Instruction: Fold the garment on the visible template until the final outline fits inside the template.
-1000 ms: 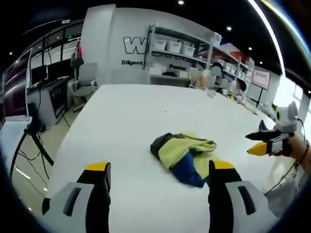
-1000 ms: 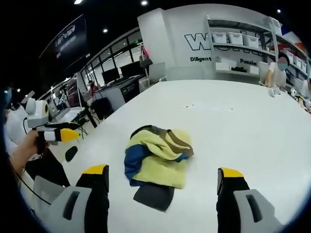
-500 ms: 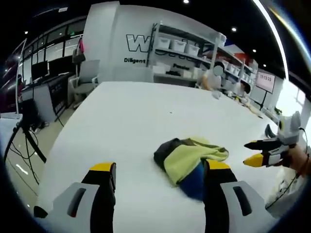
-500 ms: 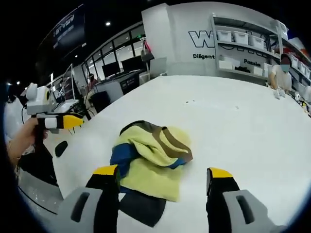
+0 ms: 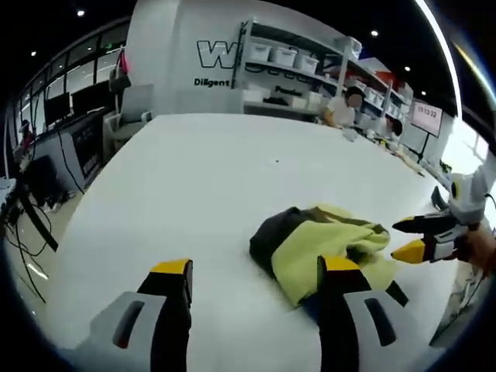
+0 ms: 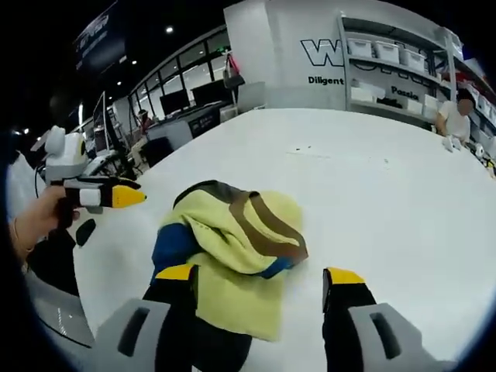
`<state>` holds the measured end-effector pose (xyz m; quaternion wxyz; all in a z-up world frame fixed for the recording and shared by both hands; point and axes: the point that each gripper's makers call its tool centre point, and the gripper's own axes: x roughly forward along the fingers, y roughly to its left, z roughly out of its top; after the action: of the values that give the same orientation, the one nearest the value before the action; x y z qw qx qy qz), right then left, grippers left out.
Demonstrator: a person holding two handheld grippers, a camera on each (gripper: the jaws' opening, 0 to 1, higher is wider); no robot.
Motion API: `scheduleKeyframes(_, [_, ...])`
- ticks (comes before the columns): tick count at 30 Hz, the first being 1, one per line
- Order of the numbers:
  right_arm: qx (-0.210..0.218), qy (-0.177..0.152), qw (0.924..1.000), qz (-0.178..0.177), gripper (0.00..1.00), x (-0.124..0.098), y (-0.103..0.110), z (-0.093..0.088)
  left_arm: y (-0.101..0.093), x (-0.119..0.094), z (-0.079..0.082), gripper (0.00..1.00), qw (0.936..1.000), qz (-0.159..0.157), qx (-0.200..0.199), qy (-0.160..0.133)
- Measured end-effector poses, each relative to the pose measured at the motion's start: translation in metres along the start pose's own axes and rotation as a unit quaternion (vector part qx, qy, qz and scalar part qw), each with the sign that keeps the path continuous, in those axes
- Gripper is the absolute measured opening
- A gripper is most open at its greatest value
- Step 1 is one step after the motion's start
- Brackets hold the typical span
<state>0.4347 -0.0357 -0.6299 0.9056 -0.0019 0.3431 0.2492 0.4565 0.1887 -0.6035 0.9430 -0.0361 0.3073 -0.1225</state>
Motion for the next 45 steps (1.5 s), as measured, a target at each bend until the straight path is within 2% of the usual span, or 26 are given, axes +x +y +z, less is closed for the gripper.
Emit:
scheduleKeyframes(4, [0.004, 0.002, 1.0000, 0.001, 0.53, 0.009, -0.005, -0.004, -0.001, 0.017, 0.000, 0.57, 1.0000, -0.008, -0.003, 0.003])
scheduleKeyframes(7, [0.002, 0.002, 1.0000, 0.001, 0.46, 0.015, -0.009, -0.006, -0.003, 0.027, -0.001, 0.49, 0.9998, -0.016, -0.006, 0.004])
scheduleKeyframes(12, [0.010, -0.003, 0.9999, 0.006, 0.42, 0.022, -0.010, -0.005, -0.002, 0.041, 0.000, 0.39, 0.9997, -0.022, -0.011, 0.002])
scheduleKeyframes(15, [0.010, -0.005, 0.9999, 0.012, 0.37, 0.024, -0.009, -0.004, -0.002, 0.049, -0.006, 0.34, 0.9996, -0.024, -0.014, 0.011])
scheduleKeyframes(19, [0.010, -0.006, 0.9998, 0.019, 0.30, 0.028, -0.004, -0.003, -0.003, 0.058, -0.016, 0.13, 0.9983, -0.037, -0.035, 0.028])
scheduleKeyframes(23, [0.004, -0.007, 0.9998, 0.017, 0.27, 0.029, -0.004, -0.002, -0.007, 0.062, -0.018, 0.10, 0.9981, -0.046, -0.027, 0.029])
scheduleKeyframes(26, [0.006, -0.011, 0.9997, 0.019, 0.25, 0.028, -0.004, 0.000, -0.010, 0.062, -0.020, 0.00, 0.9976, -0.052, -0.028, 0.036])
scheduleKeyframes(32, [-0.009, -0.014, 0.9997, 0.020, 0.20, 0.025, -0.002, 0.003, -0.009, 0.059, -0.018, 0.00, 0.9981, -0.053, -0.008, 0.030])
scheduleKeyframes(35, [-0.014, -0.027, 0.9994, 0.019, 0.11, 0.021, 0.000, 0.009, -0.008, 0.054, -0.014, 0.00, 0.9983, -0.053, 0.008, 0.025])
scheduleKeyframes(39, [-0.027, -0.034, 0.9989, 0.020, 0.06, 0.017, 0.002, 0.016, -0.006, 0.047, -0.009, 0.00, 0.9986, -0.047, 0.018, 0.018])
scheduleKeyframes(42, [-0.036, -0.041, 0.9984, 0.018, 0.04, 0.013, 0.002, 0.021, -0.007, 0.039, 0.000, 0.00, 0.9985, -0.046, 0.029, 0.001])
scheduleKeyframes(44, [-0.046, -0.055, 0.9974, 0.009, 0.04, 0.006, 0.001, 0.032, -0.008, 0.033, 0.008, 0.00, 0.9983, -0.048, 0.031, -0.013])
scheduleKeyframes(45, [-0.047, -0.061, 0.9970, 0.006, 0.03, 0.004, 0.000, 0.036, -0.009, 0.027, 0.017, 0.00, 0.9980, -0.049, 0.030, -0.028])
